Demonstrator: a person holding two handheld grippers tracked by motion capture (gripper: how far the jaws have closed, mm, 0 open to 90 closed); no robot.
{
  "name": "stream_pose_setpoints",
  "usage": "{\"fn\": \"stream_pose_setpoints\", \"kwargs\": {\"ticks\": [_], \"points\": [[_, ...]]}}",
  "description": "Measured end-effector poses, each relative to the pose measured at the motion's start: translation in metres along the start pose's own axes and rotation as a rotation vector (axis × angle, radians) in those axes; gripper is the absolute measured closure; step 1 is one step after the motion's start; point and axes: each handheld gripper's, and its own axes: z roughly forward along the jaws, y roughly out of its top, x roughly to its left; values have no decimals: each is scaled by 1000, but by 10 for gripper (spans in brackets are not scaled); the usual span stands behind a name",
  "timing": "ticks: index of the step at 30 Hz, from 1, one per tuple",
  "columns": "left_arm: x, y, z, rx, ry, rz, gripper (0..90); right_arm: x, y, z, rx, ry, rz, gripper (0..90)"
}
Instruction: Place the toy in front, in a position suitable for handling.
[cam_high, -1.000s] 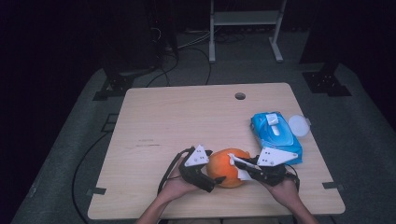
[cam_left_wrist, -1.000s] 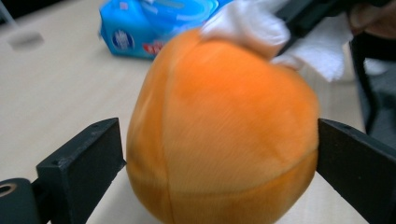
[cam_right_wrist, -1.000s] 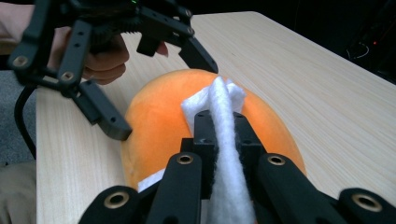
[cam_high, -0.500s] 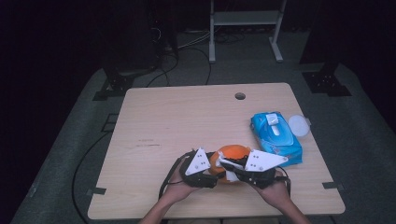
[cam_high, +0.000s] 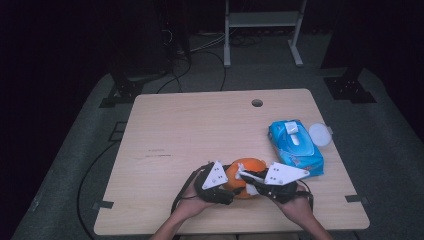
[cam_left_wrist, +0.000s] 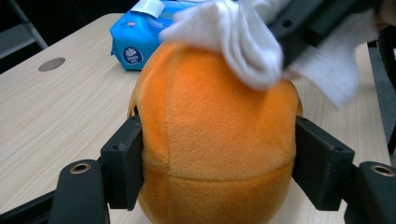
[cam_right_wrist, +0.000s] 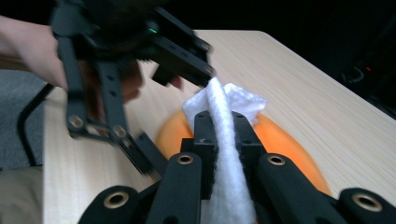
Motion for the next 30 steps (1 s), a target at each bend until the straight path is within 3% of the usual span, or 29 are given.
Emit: {"fn": "stream_pose_setpoints", "kwargs": {"ticks": [3,8,12,14,16,18,23,24,26,30], "points": [[3,-4,-2,-7,-8,-8,291,-4,-1,-1,-8,-15,13,826],[8,-8,-4,-11,-33,-32,270,-24,-14,-12,9,-79,66,826],[16,-5,-3,-29,-70,-141,114,-28,-20,-13,18,-71,93,826],[19,-4,-3,-45,-82,-203,109,-27,-19,-11,24,-66,82,826],[17,-4,-3,-42,-60,-172,210,-24,-17,-11,25,-69,76,825],[11,-2,-2,-40,-49,-133,247,-20,-13,-10,19,-58,70,825],[-12,5,1,-5,-24,79,275,1,4,4,-15,26,28,825],[-14,4,1,2,-21,102,281,4,6,6,-7,32,15,826],[-13,3,0,-3,-25,108,291,3,7,7,-1,24,6,826],[-6,-3,-3,-13,-42,72,294,-16,-5,-3,-2,-29,64,826]]}}
